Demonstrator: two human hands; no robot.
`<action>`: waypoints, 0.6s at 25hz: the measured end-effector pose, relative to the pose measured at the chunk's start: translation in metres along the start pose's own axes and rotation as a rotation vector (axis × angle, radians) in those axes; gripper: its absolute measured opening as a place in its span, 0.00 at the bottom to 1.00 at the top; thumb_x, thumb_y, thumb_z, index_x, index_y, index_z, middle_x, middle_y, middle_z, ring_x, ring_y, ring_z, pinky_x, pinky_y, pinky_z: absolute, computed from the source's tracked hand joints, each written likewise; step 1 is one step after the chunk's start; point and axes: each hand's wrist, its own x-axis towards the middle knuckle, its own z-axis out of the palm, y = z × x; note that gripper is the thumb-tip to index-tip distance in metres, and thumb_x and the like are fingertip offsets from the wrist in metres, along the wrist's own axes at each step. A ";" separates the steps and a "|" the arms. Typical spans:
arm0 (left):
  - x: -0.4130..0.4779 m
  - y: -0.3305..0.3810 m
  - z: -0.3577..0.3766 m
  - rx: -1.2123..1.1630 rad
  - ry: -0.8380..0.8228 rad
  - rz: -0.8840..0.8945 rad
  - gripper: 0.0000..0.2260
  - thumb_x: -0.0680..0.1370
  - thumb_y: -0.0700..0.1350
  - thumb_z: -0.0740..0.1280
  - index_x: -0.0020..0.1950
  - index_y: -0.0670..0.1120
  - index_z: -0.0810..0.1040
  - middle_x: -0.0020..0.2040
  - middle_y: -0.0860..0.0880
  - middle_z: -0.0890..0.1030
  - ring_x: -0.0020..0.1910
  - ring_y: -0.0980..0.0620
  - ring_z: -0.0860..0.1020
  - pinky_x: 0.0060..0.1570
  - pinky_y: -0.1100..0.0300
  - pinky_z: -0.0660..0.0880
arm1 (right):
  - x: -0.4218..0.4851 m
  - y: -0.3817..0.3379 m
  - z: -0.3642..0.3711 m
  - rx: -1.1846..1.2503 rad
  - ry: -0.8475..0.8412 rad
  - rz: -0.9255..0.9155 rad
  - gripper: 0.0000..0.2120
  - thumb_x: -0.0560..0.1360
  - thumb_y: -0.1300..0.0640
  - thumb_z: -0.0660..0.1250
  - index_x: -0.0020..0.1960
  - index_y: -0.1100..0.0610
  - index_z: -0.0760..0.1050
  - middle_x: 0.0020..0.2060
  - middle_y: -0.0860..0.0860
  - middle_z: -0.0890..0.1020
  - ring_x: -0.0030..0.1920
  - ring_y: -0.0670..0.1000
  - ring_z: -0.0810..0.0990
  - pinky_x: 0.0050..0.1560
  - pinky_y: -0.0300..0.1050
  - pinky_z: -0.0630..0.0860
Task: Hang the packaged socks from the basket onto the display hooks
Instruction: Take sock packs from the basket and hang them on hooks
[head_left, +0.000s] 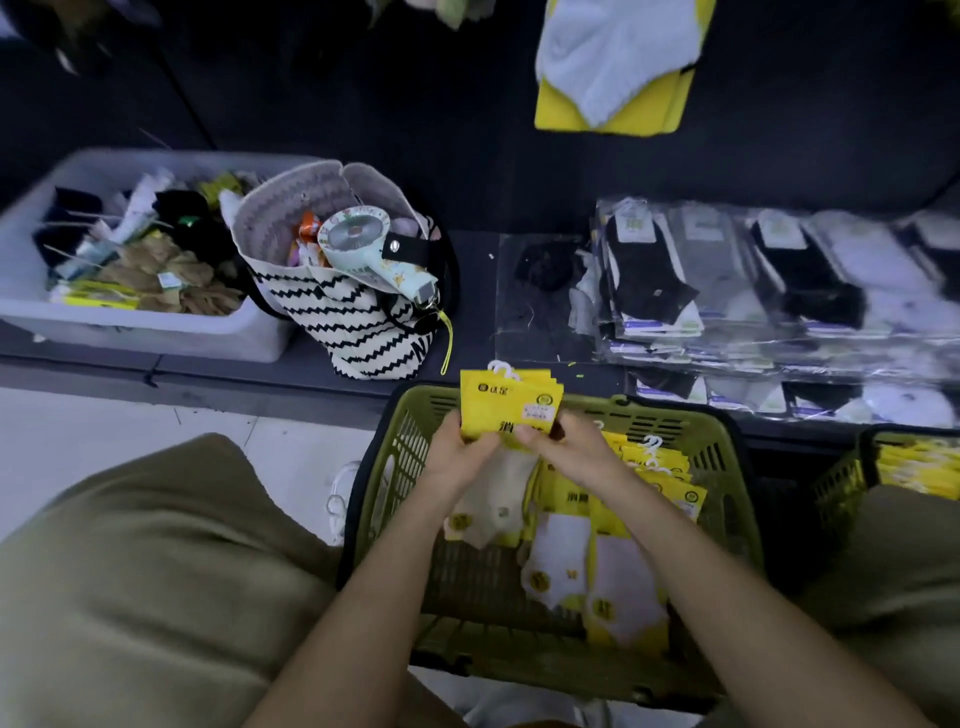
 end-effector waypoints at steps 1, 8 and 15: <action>0.000 0.018 0.001 -0.023 0.001 0.072 0.14 0.74 0.39 0.66 0.60 0.43 0.74 0.53 0.45 0.80 0.53 0.49 0.78 0.53 0.56 0.74 | 0.001 -0.017 -0.015 0.031 0.074 -0.042 0.17 0.72 0.49 0.70 0.56 0.56 0.75 0.50 0.48 0.80 0.53 0.49 0.78 0.51 0.43 0.73; -0.019 0.125 0.002 -0.255 -0.095 0.363 0.10 0.75 0.39 0.68 0.51 0.52 0.74 0.48 0.53 0.83 0.49 0.54 0.81 0.50 0.58 0.79 | -0.009 -0.114 -0.098 0.148 0.406 -0.269 0.10 0.67 0.52 0.75 0.36 0.51 0.74 0.36 0.51 0.82 0.38 0.53 0.78 0.40 0.49 0.76; -0.029 0.199 0.001 -0.447 0.001 0.455 0.17 0.74 0.51 0.67 0.59 0.45 0.74 0.55 0.43 0.82 0.54 0.44 0.81 0.56 0.42 0.76 | -0.015 -0.183 -0.157 0.193 0.359 -0.452 0.09 0.69 0.58 0.74 0.42 0.49 0.75 0.41 0.50 0.85 0.41 0.51 0.84 0.44 0.45 0.81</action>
